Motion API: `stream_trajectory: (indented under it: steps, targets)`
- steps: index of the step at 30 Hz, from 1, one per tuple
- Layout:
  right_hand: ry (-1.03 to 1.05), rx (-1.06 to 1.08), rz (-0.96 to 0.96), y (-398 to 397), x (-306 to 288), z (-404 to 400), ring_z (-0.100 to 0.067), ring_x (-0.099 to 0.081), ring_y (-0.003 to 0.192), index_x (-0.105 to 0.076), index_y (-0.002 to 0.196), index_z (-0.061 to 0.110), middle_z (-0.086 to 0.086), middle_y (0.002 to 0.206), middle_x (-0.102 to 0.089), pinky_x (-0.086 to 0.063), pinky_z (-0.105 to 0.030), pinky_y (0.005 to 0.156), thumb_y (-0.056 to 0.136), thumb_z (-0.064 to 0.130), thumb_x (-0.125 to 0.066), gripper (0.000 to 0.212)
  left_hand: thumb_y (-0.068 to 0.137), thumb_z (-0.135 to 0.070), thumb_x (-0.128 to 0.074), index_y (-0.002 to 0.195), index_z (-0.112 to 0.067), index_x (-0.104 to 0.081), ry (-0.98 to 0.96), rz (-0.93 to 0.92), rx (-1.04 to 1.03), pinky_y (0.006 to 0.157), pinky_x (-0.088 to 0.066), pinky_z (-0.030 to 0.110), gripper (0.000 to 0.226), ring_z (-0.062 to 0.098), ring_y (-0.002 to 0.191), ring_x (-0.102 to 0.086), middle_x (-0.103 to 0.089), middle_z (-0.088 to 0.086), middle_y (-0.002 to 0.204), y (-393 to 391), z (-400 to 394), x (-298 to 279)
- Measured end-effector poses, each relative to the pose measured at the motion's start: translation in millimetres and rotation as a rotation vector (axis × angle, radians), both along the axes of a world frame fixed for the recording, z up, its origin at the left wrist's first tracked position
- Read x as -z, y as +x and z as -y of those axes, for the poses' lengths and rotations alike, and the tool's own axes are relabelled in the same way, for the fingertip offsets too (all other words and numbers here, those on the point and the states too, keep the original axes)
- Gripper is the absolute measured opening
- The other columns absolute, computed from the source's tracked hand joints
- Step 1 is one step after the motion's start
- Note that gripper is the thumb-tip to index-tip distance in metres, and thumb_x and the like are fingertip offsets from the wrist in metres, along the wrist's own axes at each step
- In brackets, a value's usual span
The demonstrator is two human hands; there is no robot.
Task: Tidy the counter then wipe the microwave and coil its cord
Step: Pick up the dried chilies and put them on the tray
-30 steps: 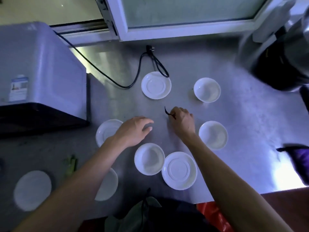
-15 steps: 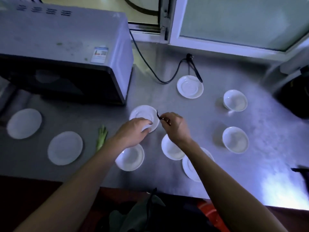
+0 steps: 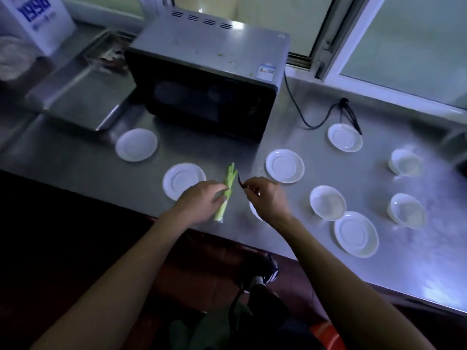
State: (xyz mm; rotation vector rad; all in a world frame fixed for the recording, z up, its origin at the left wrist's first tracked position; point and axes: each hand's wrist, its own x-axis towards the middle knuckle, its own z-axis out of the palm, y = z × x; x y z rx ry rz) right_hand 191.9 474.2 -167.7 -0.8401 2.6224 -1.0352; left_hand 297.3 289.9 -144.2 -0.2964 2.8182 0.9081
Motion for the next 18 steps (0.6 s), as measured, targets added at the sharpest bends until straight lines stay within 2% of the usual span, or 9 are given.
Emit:
stream_trajectory:
  steps: [2, 7, 9, 12, 18]
  targets:
    - [-0.006, -0.050, -0.033, 25, -5, 26, -0.019, -0.063, 0.078, -0.074, 0.099, 0.021, 0.000, 0.089, -0.071, -0.053, -0.038, 0.069, 0.087, 0.021, -0.067, 0.013, 0.096, -0.031, -0.058, 0.126, -0.026, -0.062, -0.005, -0.025, -0.079, 0.091, -0.048, 0.034, 0.032, 0.019, 0.114, -0.059, -0.063, -0.004, 0.128, 37, 25, -5]
    - [-0.023, -0.210, -0.047, 79, -14, 95, -0.022, -0.064, 0.079, -0.074, 0.099, 0.018, -0.003, 0.089, -0.071, -0.054, -0.040, 0.071, 0.088, 0.020, -0.067, 0.013, 0.095, -0.026, -0.058, 0.132, -0.022, -0.060, -0.081, -0.014, -0.220, 0.101, -0.046, 0.040, 0.038, 0.023, 0.123, -0.056, -0.061, 0.001, 0.135, 112, 86, -16]
    - [-0.014, -0.262, -0.048, 93, -17, 120, -0.021, -0.064, 0.081, -0.074, 0.099, 0.020, -0.001, 0.091, -0.072, -0.053, -0.039, 0.071, 0.088, 0.020, -0.066, 0.014, 0.096, -0.030, -0.057, 0.133, -0.023, -0.059, -0.085, -0.027, -0.283, 0.105, -0.043, 0.036, 0.038, 0.021, 0.126, -0.053, -0.059, -0.001, 0.137, 136, 105, -18]
    - [0.024, -0.356, -0.045, 112, -18, 153, -0.017, -0.065, 0.084, -0.074, 0.102, 0.022, 0.001, 0.095, -0.073, -0.052, -0.033, 0.071, 0.090, 0.024, -0.064, 0.016, 0.097, -0.038, -0.055, 0.132, -0.029, -0.060, -0.075, -0.063, -0.392, 0.102, -0.040, 0.028, 0.036, 0.015, 0.126, -0.052, -0.059, -0.007, 0.137, 171, 126, -18]
    - [0.058, -0.506, -0.036, 134, -10, 217, -0.018, -0.065, 0.084, -0.074, 0.102, 0.019, 0.000, 0.095, -0.073, -0.053, -0.035, 0.075, 0.089, 0.021, -0.065, 0.016, 0.100, -0.039, -0.052, 0.138, -0.030, -0.053, -0.057, 0.017, -0.546, 0.105, -0.038, 0.031, 0.040, 0.015, 0.130, -0.048, -0.053, -0.007, 0.143, 225, 163, -8]
